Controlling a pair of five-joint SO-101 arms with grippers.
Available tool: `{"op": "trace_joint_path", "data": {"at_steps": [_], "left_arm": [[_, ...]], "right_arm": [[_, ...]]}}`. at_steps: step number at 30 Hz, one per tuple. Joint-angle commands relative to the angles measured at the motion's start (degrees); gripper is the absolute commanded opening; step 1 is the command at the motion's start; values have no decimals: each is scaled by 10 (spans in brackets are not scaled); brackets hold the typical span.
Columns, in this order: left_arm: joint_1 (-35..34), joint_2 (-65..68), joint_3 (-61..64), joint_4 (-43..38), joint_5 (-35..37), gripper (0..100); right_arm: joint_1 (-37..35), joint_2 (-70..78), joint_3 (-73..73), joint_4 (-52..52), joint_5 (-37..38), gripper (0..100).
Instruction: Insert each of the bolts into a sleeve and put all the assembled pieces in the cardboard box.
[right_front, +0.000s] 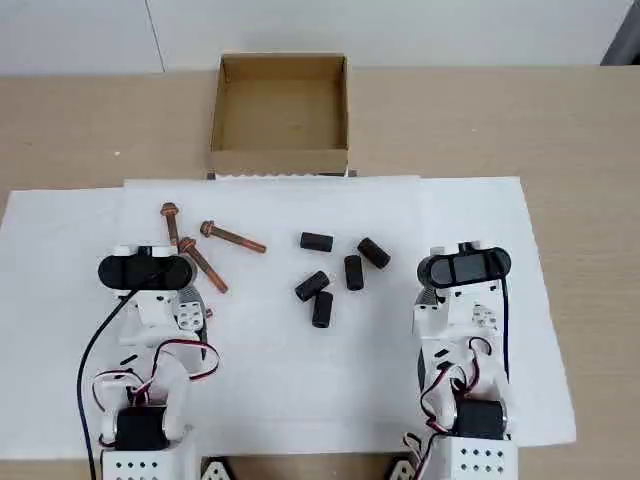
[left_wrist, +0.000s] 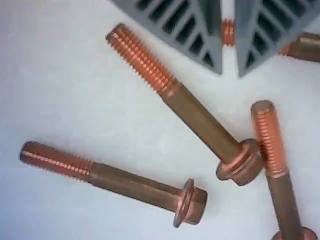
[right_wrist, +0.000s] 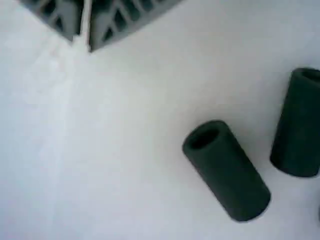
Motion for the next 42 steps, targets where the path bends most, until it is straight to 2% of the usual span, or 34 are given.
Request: {"op": "trace_joint_path", "data": {"at_steps": [1,29,34,42], "left_arm": [[2,-7,-3,-2,-1,6],[21,-7,-27,4,-11,11],[39,-6,-107,58,-32,154],[44,-4,-257,171,-49,163]], "right_arm": [[0,-8,8,2,-3,3],[0,-8,8,2,-3,3],[0,-8,8,2,-3,3],[0,-8,8,2,-3,3]]}}
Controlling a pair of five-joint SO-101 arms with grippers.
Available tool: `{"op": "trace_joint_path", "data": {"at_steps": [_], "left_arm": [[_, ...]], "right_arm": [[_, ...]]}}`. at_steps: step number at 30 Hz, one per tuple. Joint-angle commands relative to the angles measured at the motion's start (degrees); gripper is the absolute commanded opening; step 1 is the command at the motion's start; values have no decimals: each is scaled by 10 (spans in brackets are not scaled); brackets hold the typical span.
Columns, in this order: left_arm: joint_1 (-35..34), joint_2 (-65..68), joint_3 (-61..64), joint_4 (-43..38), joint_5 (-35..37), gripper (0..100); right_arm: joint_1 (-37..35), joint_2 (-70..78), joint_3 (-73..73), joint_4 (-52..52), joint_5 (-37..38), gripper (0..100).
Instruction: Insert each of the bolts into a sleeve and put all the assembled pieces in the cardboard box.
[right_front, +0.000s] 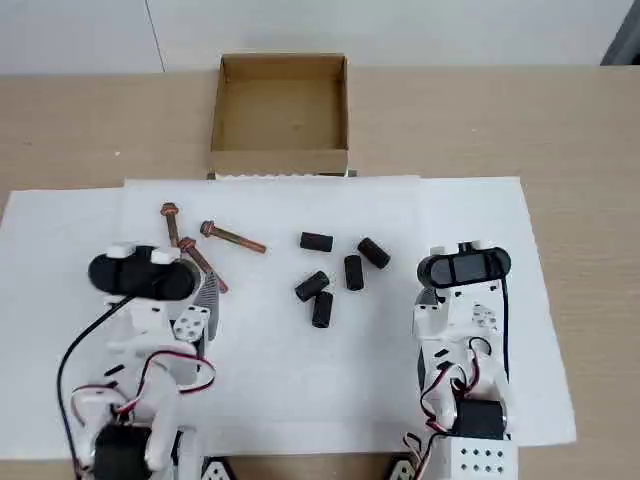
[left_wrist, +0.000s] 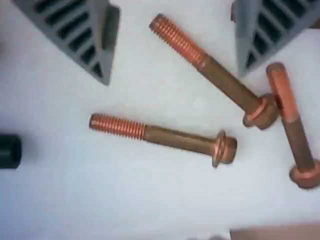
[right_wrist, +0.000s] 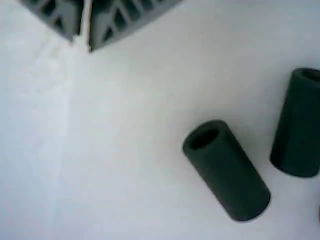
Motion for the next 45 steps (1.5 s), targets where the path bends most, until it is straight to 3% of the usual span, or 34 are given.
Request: {"op": "trace_joint_path", "data": {"at_steps": [1,7,13,18,24,35,45], "left_arm": [[4,-3,-85,40,-21,163],[2,118,-251,126,-26,163],[2,291,-440,207,39,160],[2,376,-543,255,53,82],[2,416,-582,305,52,45],[2,502,-648,319,55,47],[2,638,-740,345,55,47]], "right_arm": [[0,-8,8,2,-3,3],[0,-8,8,2,-3,3],[0,-8,8,2,-3,3],[0,-8,8,2,-3,3],[-2,-8,8,2,-4,3],[-15,-7,1,3,-1,4],[-103,2,-215,170,0,5]]}}
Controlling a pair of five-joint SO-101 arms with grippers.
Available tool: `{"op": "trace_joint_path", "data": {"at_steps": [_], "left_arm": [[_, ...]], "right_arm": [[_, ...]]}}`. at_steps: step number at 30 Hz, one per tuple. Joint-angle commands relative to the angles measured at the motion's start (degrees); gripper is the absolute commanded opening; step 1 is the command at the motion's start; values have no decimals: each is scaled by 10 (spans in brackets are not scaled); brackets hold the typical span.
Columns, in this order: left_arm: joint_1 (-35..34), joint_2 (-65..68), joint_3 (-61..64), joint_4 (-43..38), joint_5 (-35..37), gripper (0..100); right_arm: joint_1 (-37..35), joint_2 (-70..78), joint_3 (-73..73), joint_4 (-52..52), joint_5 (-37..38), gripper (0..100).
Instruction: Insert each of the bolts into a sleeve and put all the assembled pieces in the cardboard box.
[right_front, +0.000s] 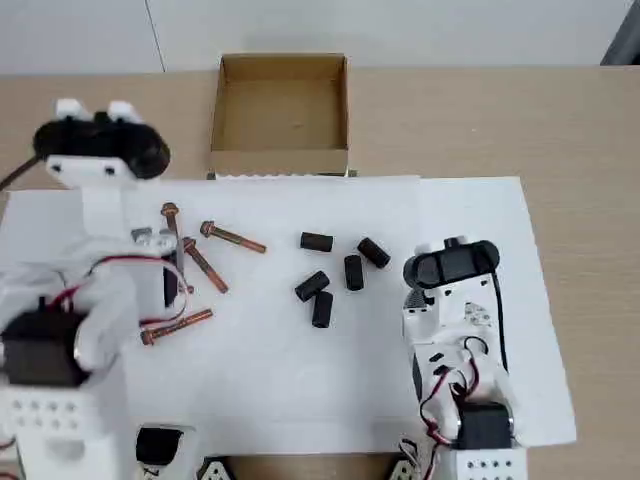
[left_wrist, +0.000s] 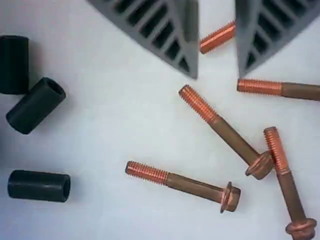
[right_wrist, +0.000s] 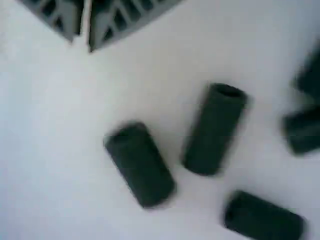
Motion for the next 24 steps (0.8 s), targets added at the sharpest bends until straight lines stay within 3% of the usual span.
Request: {"op": "trace_joint_path", "data": {"at_steps": [1,12,19,24], "left_arm": [[1,31,-24,14,4,47],[-4,125,-24,14,2,47],[-125,242,-24,14,-27,48],[-163,300,-24,14,-64,48]], "right_arm": [[-30,11,-92,40,0,5],[-38,316,-305,109,-1,5],[-36,567,-498,144,67,4],[-39,746,-665,229,71,4]]}}
